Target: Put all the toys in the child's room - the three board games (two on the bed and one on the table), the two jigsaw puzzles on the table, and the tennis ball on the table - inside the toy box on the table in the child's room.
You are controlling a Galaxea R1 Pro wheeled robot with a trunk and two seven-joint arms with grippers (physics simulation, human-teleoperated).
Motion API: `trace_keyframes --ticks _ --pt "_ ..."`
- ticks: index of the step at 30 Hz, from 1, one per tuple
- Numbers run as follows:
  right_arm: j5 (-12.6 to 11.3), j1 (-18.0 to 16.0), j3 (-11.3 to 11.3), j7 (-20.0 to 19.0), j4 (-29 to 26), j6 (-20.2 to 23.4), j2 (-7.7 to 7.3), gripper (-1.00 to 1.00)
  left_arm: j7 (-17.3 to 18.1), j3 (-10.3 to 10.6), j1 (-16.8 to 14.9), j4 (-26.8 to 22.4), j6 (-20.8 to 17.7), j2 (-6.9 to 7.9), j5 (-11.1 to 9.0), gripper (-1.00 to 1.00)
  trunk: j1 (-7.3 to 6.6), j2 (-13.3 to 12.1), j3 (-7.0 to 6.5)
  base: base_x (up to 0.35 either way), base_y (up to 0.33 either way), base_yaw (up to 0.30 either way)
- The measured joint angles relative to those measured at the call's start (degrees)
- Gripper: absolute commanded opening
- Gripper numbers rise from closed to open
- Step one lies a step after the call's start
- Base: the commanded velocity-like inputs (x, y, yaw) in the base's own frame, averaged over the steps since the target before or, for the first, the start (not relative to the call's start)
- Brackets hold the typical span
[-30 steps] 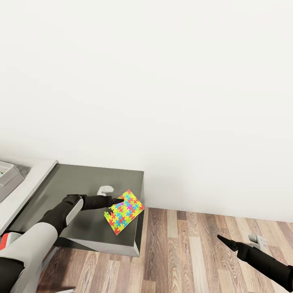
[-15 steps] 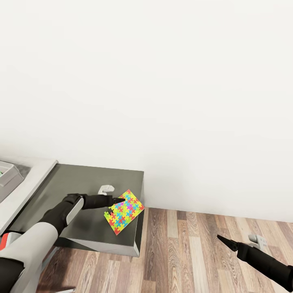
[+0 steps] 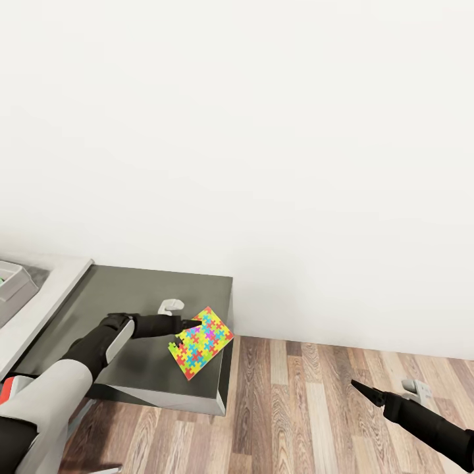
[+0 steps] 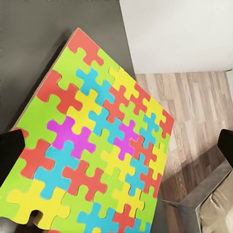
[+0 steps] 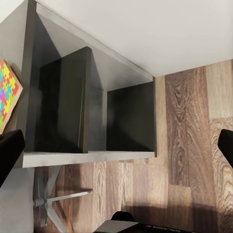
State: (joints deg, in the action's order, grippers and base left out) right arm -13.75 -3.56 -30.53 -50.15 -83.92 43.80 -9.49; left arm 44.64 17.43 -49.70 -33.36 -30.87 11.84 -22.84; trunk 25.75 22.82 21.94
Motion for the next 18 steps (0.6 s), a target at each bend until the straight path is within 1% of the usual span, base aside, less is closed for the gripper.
trace_keyframes --ticks 13,18 --pt "0.0 0.0 0.0 -0.1 0.0 0.0 -0.01 1.0 -0.3 -0.3 -0.1 0.0 0.0 0.83 0.1 1.0 0.0 0.0 0.0 0.0 0.0 0.0" --pt "-0.1 0.0 -0.7 -0.1 0.0 0.0 0.0 1.0 -0.3 -0.3 -0.1 0.0 0.1 0.93 0.1 1.0 0.0 0.0 0.0 0.0 0.0 0.0"
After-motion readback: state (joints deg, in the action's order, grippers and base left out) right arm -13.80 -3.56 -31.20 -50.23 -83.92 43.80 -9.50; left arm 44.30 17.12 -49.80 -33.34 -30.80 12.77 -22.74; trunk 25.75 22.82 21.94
